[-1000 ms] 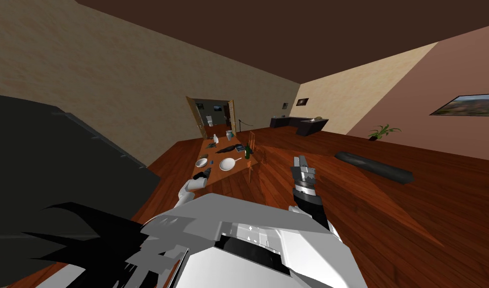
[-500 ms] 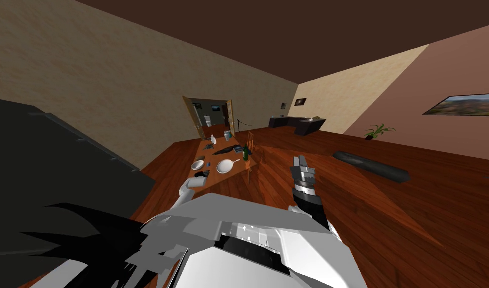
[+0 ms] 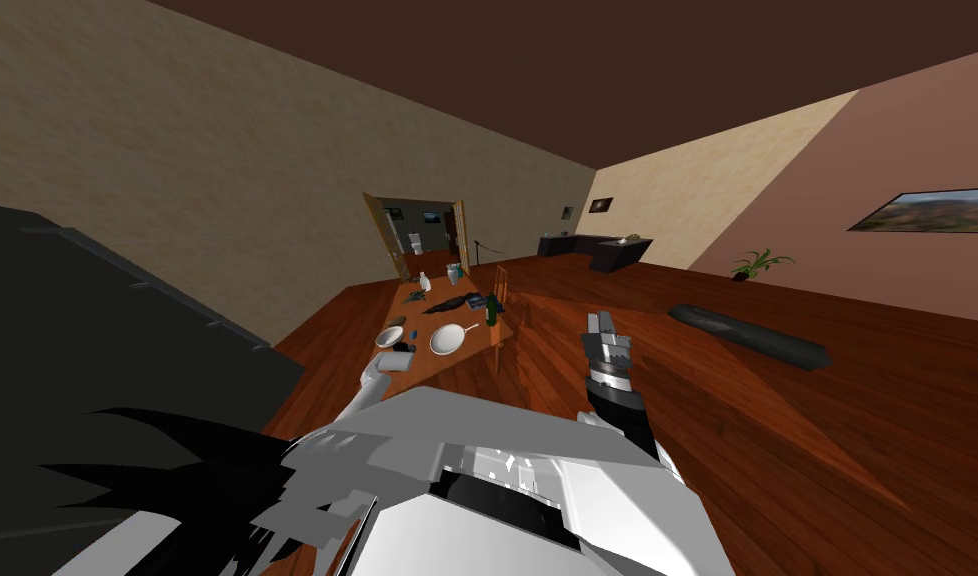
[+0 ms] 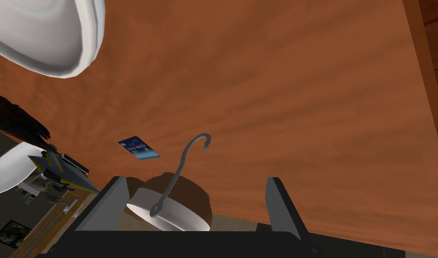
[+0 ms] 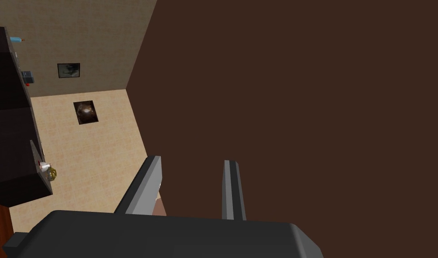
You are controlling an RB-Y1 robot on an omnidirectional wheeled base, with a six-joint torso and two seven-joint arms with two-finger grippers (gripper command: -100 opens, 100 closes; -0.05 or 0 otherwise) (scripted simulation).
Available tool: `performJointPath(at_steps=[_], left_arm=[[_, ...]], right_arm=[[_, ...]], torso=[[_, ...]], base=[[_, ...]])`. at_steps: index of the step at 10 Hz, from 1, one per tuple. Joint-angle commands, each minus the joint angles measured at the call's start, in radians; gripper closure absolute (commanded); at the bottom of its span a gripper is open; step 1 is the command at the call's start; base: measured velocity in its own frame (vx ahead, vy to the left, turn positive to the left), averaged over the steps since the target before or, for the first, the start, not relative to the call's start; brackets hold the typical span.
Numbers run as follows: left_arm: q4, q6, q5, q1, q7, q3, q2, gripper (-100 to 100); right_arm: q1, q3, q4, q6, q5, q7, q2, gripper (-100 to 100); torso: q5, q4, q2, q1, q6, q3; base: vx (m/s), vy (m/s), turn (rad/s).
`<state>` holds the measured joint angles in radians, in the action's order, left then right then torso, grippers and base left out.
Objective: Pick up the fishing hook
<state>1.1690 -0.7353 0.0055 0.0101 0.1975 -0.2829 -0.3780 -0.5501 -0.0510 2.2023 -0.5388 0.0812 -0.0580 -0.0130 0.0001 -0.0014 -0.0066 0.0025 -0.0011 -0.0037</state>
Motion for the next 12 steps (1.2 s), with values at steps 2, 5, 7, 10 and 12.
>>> performJointPath(at_steps=[2, 5, 7, 10, 12], left_arm=[[-0.04, -0.06, -0.054, -0.026, -0.007, 0.013, -0.022, -100], [-0.048, -0.067, -0.068, -0.033, -0.011, 0.017, -0.023, 0], [-0.095, -0.024, -0.074, -0.035, -0.025, 0.015, -0.026, -100], [-0.143, 0.018, -0.08, -0.037, -0.039, 0.013, -0.03, -100], [-0.138, 0.01, -0.079, -0.04, -0.037, 0.013, -0.03, 100]], right_arm=[[0.0, 0.0, 0.0, 0.0, 0.0, 0.0, 0.0, 0], [0.0, 0.0, 0.0, 0.0, 0.0, 0.0, 0.0, 0], [0.0, 0.0, 0.0, 0.0, 0.0, 0.0, 0.0, 0], [0.0, 0.0, 0.0, 0.0, 0.0, 0.0, 0.0, 0], [0.0, 0.0, 0.0, 0.0, 0.0, 0.0, 0.0, 0]], torso=[[0.0, 0.0, 0.001, 0.001, 0.0, 0.0], [0.001, 0.0, 0.001, 0.003, 0.0, 0.0], [0.0, 0.001, 0.007, 0.0, 0.0, 0.004], [0.0, 0.002, 0.008, 0.0, 0.0, 0.004], [0.0, 0.002, 0.008, 0.0, 0.0, 0.004]], base=[[0.127, 0.025, 0.017], [0.101, 0.043, 0.009], [0.022, 0.017, -0.051], [0.017, 0.017, -0.036], [0.004, 0.003, -0.005]])
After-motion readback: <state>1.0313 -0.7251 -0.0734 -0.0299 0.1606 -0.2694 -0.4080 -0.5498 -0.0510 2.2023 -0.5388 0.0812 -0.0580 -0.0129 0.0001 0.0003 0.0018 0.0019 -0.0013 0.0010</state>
